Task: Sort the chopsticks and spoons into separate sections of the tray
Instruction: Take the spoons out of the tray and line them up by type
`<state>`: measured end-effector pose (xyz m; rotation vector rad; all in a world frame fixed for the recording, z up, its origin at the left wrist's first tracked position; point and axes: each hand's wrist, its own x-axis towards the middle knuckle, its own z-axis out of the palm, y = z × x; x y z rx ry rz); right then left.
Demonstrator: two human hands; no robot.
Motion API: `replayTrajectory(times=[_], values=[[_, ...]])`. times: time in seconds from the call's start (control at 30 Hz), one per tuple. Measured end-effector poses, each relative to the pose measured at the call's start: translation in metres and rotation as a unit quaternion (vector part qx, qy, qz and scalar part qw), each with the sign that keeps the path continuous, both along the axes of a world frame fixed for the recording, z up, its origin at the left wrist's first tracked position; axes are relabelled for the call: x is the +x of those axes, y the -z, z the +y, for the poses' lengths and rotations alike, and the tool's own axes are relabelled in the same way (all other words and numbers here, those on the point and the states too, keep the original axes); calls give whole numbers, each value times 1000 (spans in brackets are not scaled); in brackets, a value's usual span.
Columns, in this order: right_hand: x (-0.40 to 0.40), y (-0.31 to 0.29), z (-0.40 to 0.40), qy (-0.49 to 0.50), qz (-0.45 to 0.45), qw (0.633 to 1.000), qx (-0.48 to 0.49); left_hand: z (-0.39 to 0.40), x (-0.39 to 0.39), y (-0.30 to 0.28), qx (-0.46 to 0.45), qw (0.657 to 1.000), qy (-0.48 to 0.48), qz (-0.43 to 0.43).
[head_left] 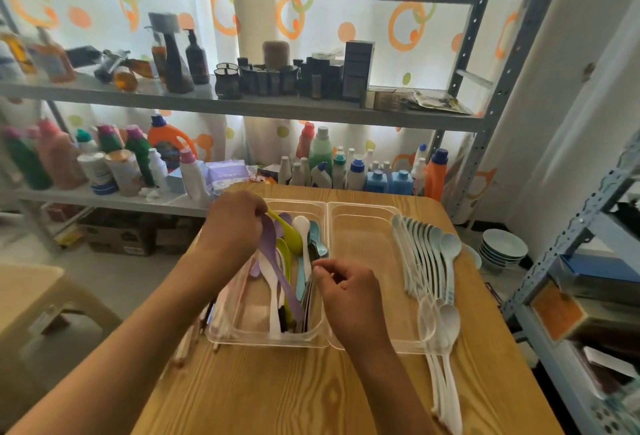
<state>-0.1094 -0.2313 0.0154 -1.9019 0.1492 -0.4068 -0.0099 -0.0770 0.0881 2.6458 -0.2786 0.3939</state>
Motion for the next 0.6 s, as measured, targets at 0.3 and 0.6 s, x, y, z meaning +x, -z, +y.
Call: replayTrajectory(times=[0.3, 0.6], values=[[-3, -20, 12, -32, -90, 991, -99, -13, -32, -35, -63, 996, 70, -10], [-21, -14, -12, 36, -138, 973, -180, -49, -51, -36, -75, 988, 133, 34]])
